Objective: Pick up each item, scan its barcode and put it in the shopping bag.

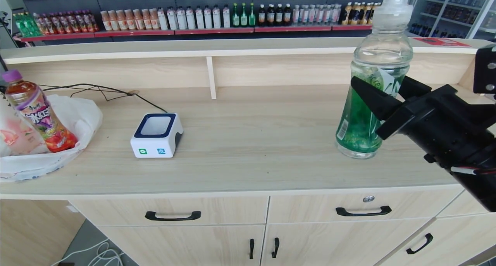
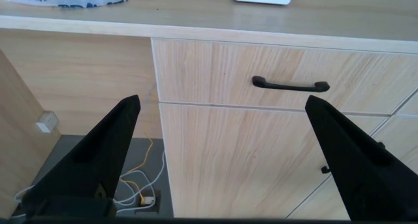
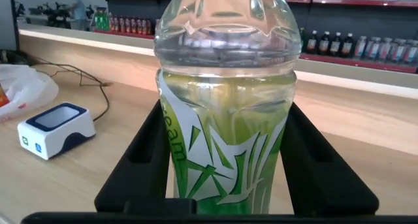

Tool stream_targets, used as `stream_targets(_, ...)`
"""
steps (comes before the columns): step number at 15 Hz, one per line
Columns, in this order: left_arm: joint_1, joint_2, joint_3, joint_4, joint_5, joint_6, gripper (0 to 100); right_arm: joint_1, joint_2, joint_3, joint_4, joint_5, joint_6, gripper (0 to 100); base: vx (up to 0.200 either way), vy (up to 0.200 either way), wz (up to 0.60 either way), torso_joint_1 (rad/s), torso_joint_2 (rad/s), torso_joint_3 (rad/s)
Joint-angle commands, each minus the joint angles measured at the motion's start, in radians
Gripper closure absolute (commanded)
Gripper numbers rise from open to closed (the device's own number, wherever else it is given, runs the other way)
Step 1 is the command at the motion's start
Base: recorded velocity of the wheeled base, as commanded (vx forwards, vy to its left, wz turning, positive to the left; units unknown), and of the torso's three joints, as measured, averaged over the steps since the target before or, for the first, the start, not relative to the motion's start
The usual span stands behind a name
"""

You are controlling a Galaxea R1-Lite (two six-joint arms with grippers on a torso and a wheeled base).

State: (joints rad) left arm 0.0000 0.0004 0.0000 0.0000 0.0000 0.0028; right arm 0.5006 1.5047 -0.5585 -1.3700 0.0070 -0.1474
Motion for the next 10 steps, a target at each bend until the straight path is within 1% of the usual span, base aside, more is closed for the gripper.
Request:
stream_targets(1, 0.000, 0.000, 0.000, 0.000, 0.000, 0.000, 0, -0.005, 0.006, 0.011, 0.000, -0.001, 0.000, 100, 0.000, 0.000, 0.00, 0.000, 0.00, 0.000)
stream_targets(2, 0.000, 0.000, 0.000, 0.000, 0.000, 0.000, 0, -0.007, 0.014, 0.011, 0.000, 0.001, 0.000, 100, 0.000, 0.000, 0.00, 0.000, 0.00, 0.000)
stream_targets(7, 0.000, 0.000, 0.000, 0.000, 0.000, -0.001, 0, -0.017, 0.009, 0.052, -0.003, 0.001, 0.003, 100, 0.000, 0.200, 0.00, 0.000, 0.00, 0.004)
stream_targets(10, 0.000, 0.000, 0.000, 0.000, 0.000, -0.001, 0, -0.017, 0.014, 0.055, -0.001, 0.001, 0.017, 100, 0.000, 0.200, 0.00, 0.017, 0.01, -0.001)
